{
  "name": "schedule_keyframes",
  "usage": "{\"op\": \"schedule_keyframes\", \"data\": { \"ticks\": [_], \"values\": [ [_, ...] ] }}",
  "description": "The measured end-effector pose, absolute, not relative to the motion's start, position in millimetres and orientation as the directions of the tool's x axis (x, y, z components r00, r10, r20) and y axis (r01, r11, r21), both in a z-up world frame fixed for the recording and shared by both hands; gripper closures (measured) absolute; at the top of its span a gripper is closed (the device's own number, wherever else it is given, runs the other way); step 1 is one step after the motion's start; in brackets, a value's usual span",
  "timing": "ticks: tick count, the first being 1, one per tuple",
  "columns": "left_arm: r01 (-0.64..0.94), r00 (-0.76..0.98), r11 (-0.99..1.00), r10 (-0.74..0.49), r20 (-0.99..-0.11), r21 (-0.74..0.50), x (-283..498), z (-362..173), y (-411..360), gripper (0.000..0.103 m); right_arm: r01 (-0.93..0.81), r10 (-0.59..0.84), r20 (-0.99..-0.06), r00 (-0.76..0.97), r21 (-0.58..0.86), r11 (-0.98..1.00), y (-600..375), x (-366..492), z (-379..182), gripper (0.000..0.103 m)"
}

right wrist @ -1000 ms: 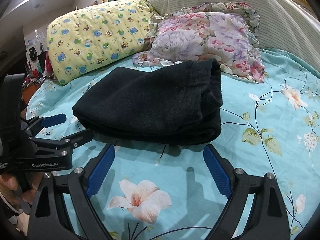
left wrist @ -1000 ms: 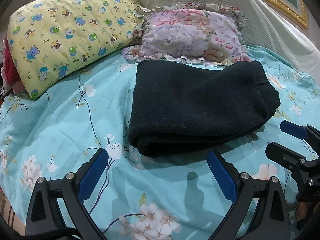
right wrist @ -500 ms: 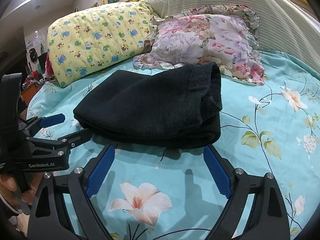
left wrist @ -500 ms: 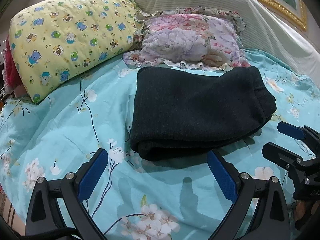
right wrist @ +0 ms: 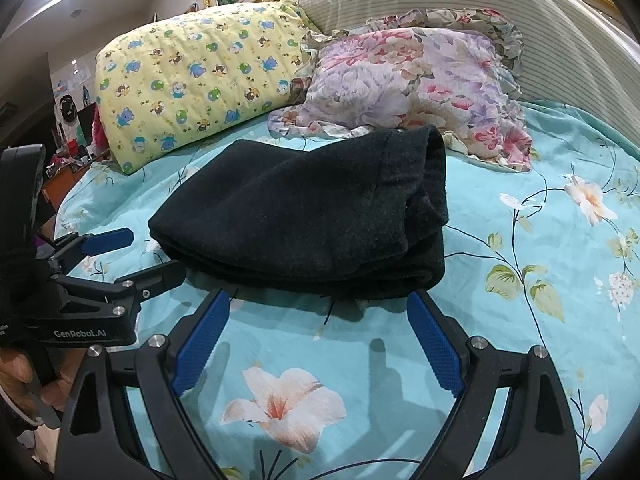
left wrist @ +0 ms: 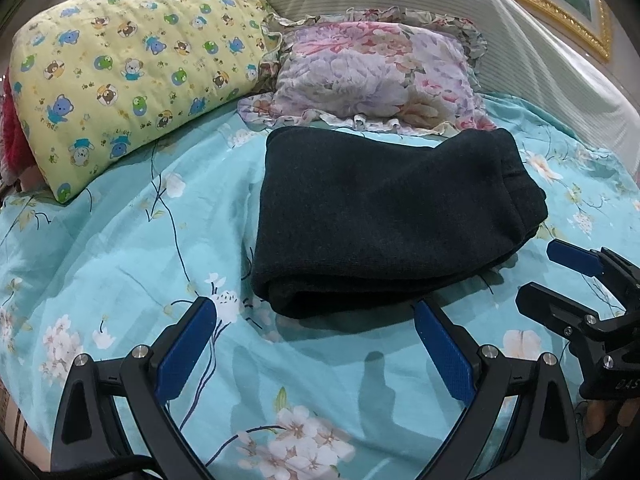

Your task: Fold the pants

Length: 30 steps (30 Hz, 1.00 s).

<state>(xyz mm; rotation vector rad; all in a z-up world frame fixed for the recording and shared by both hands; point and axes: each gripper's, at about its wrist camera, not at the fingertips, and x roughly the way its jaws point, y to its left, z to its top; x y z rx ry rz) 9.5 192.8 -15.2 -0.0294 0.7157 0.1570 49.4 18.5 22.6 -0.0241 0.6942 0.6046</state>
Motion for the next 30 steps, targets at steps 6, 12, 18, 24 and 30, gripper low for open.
{"op": "schedule_keyframes", "data": {
  "ticks": [6,12,18,24,30],
  "values": [
    [-0.152,0.735,0.988,0.131,-0.665,0.027,12.9,-17.2,193.5,0.003,-0.534,0.517,-0.611,0.600,0.175,0.827,20.2,50.2,21.7,0.013],
    [-0.154,0.728,0.988,0.133,-0.672,0.029,14.8,-18.9,192.5,0.003,-0.528,0.513,-0.609,0.604,0.176,0.831,21.0,50.8,21.7,0.012],
    [-0.153,0.727,0.988,0.133,-0.674,0.031,17.1,-19.3,193.3,0.003,-0.524,0.512,-0.611,0.603,0.181,0.832,20.8,51.4,21.7,0.012],
    [-0.152,0.725,0.988,0.132,-0.676,0.030,18.5,-19.5,193.4,0.003,-0.527,0.514,-0.617,0.597,0.181,0.830,21.1,53.0,20.0,0.012],
    [-0.148,0.722,0.988,0.132,-0.680,0.034,20.2,-21.0,192.6,0.003,-0.526,0.515,-0.618,0.593,0.186,0.830,20.7,54.3,19.4,0.012]
  ]
}}
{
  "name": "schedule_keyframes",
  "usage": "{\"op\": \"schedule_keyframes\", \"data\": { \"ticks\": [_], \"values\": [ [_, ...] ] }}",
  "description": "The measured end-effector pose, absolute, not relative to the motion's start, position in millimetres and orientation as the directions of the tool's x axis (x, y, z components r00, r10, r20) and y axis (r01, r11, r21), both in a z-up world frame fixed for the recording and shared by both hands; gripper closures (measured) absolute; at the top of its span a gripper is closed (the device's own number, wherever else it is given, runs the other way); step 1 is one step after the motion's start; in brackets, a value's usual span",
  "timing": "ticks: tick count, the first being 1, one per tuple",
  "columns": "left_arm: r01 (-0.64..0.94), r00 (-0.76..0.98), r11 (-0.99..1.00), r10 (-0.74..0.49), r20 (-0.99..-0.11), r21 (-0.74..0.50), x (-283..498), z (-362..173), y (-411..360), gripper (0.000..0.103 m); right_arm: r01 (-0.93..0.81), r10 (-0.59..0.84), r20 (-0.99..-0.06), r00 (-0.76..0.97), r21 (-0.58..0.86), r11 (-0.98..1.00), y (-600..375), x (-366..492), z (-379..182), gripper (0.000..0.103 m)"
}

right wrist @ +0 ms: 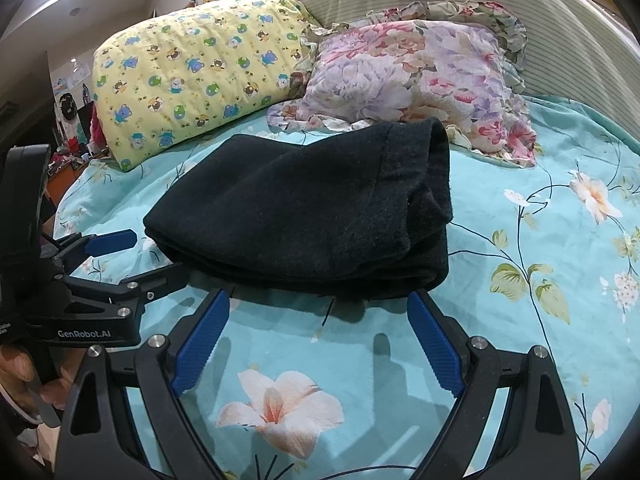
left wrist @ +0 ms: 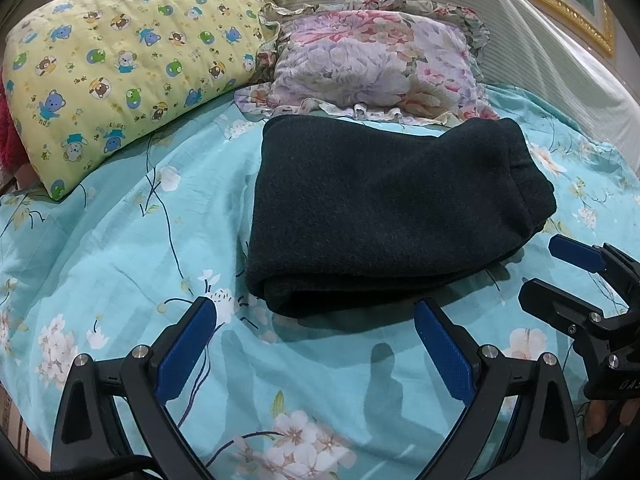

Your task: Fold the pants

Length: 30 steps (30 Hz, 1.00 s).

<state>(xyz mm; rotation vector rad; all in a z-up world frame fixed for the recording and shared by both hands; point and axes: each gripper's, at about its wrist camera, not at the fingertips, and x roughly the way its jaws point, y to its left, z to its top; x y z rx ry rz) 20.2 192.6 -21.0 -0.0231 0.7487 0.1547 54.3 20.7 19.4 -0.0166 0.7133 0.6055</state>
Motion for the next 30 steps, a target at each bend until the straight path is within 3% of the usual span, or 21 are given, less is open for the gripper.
{"op": "schedule_keyframes", "data": {
  "ticks": [30],
  "values": [
    [-0.138,0.735,0.990,0.078,-0.674,-0.036,29.2,-3.8,203.6,0.007,-0.509,0.508,-0.619,0.598,0.196,0.838,10.7,65.4,28.8,0.012]
  ]
}}
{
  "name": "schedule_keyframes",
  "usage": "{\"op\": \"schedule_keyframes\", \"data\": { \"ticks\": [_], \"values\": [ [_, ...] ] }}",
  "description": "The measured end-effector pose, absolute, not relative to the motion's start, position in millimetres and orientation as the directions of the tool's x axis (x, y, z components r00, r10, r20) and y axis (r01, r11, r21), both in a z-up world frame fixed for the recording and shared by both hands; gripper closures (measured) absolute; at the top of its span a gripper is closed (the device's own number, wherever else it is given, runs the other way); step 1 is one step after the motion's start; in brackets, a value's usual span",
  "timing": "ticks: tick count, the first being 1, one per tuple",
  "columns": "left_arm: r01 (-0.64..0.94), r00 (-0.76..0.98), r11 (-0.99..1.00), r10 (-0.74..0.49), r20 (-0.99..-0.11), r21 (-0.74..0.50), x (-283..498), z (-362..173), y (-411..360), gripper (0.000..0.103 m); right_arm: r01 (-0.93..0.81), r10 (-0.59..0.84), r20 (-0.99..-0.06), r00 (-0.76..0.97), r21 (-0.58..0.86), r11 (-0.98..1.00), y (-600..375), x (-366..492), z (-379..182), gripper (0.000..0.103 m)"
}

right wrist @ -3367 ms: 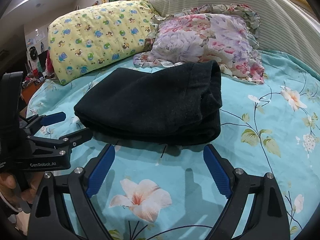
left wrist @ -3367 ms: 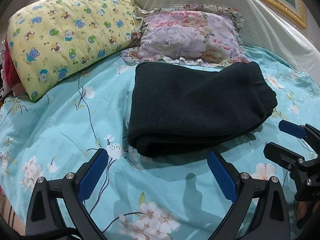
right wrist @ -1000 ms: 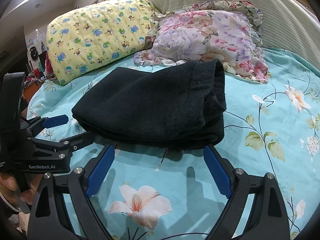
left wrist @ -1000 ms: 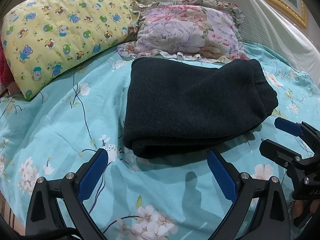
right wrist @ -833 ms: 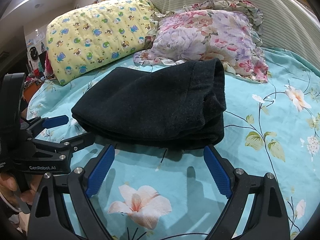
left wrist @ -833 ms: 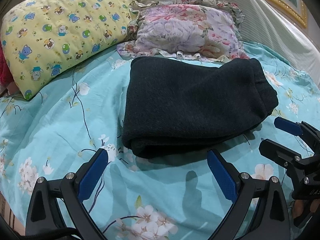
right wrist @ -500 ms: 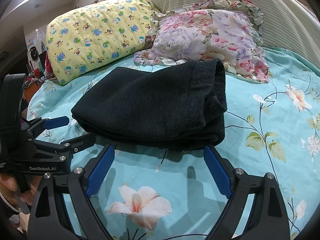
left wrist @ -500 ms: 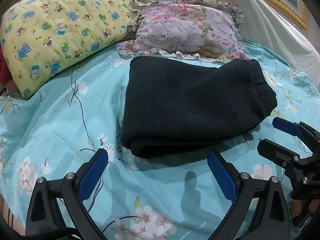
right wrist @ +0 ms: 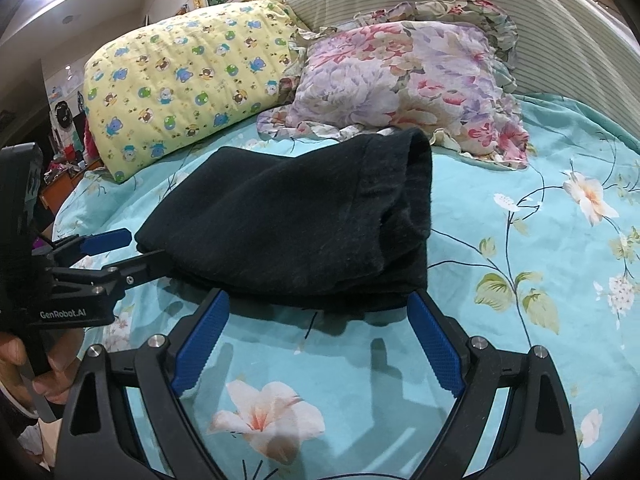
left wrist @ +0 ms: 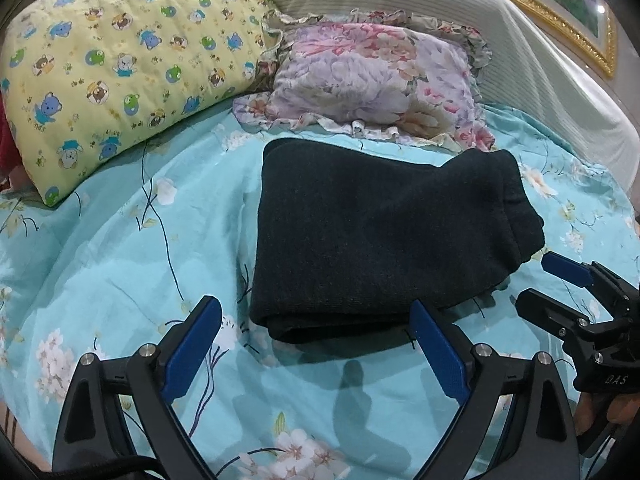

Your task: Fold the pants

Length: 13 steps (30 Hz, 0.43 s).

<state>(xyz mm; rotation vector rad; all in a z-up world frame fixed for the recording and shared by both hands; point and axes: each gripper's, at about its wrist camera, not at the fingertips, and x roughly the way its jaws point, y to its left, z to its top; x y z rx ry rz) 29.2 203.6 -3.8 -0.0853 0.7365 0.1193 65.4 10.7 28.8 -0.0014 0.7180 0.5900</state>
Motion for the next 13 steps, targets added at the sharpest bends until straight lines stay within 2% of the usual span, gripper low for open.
{"op": "schedule_keyframes", "data": {
  "ticks": [13],
  "values": [
    [-0.155,0.726,0.988,0.104,-0.680,-0.014,30.2,2.3,201.0,0.006,-0.503,0.496,-0.619,0.609,0.182,0.845,6.7,67.8,38.3,0.012]
  ]
}}
